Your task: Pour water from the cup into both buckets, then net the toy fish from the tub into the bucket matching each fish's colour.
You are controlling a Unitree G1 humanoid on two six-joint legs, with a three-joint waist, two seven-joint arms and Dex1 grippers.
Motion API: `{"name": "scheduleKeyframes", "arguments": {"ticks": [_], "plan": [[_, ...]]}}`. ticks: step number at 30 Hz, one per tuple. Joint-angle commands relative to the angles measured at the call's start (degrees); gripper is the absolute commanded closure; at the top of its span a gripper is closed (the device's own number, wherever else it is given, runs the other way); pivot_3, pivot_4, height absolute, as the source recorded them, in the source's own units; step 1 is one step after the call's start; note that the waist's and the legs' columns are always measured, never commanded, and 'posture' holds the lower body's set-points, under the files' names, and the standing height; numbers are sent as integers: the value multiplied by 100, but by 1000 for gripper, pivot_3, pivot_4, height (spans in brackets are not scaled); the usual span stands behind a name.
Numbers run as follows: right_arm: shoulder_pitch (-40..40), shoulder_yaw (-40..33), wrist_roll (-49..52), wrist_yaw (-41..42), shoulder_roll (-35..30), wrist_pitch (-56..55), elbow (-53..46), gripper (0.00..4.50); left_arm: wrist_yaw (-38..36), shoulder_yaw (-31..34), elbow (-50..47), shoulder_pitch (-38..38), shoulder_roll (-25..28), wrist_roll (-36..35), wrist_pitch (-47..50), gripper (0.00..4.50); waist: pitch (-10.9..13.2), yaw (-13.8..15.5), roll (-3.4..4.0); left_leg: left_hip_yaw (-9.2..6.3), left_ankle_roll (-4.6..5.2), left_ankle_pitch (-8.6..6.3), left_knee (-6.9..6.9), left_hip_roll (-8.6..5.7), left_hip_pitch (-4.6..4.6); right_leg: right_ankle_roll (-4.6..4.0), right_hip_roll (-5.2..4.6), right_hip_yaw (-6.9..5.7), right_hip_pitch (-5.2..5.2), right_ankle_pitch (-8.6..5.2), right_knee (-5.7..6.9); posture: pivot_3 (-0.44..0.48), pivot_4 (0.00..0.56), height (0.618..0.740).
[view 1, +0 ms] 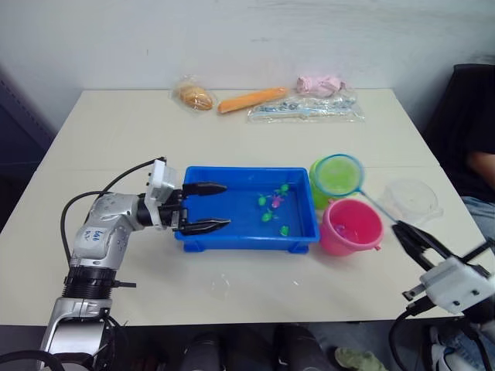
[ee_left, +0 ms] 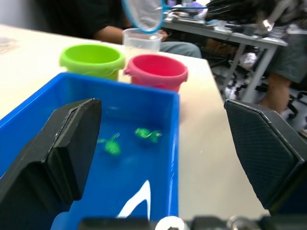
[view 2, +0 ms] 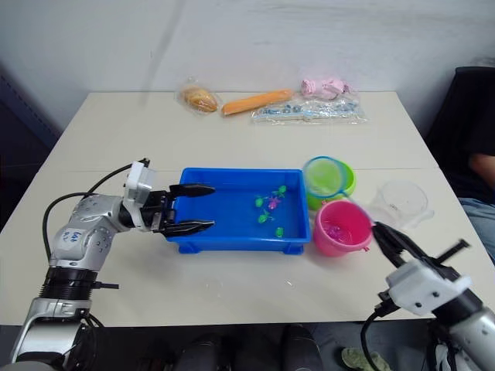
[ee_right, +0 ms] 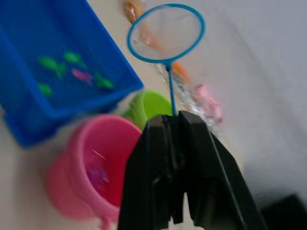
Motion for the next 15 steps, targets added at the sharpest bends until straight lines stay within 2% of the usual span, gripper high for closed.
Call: {"name": "scheduleKeyframes", "arguments": {"ticks": [1,7,10,15], "plan": [[-723,304,1865,255,-728,2344,-677,4500,108,321,67,233,208,58,-136,94,0,29,0,-2,2,-1,0,0,2,0,0,-3,5,0,-1,0,150,740],[-2126,689,2914,-238,-1609,4857,-824,4500,224,530,-117,569,363,15,-142,94,3,86,-5,-3,22,-15,4,-7,29,-1,-19,-6,45,1,-15,0,150,740],[-2559,909,3109,-234,-1783,5380,-818,4500,295,576,-187,632,351,15,-136,94,3,138,-5,-16,18,-17,2,-5,26,-4,-18,-18,48,-1,-22,0,150,740],[-3507,1792,2350,-501,-2424,6357,-761,4500,422,625,-346,752,322,-22,-118,94,3,155,-5,-12,16,-20,-2,-6,20,-5,-17,-20,47,-1,-34,0,150,740]]}}
